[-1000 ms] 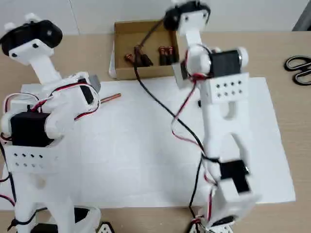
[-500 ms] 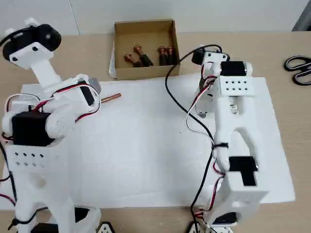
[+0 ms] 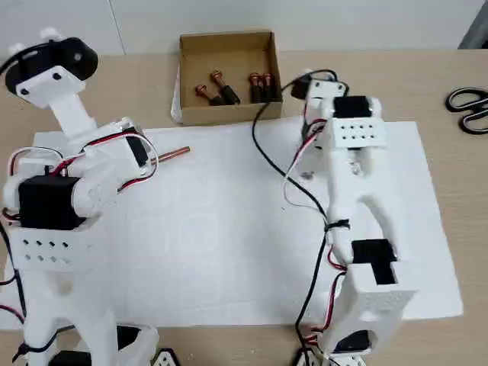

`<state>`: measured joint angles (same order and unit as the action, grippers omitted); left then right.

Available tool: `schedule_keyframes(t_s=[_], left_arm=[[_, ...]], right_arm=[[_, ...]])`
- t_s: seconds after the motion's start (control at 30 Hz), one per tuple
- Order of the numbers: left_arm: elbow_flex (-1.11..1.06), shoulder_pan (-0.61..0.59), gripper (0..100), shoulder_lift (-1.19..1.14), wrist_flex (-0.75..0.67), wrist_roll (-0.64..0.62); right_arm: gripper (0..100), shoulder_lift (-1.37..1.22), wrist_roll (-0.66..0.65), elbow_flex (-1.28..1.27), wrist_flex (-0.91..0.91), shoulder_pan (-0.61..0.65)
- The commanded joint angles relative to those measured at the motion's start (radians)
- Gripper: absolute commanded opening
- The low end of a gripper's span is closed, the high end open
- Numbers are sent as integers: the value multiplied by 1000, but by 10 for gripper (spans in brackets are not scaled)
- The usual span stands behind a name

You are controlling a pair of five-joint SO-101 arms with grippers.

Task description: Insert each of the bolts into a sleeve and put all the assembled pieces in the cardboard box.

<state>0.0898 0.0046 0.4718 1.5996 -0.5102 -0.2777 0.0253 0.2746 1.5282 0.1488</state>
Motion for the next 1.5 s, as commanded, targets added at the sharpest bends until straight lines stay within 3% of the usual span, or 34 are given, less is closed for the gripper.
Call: schedule_keyframes(t_s=[0.0,0.3,0.63,1.47], left_arm=[[5,3,24,20,-5,17],[5,2,21,28,3,14],[7,-2,21,28,40,11],[7,2,21,20,34,11]], right_arm=[[285,5,103,43,-116,41],[288,-1,603,40,-289,19],[286,-96,841,40,-332,-5],[285,-263,868,40,-456,-104]])
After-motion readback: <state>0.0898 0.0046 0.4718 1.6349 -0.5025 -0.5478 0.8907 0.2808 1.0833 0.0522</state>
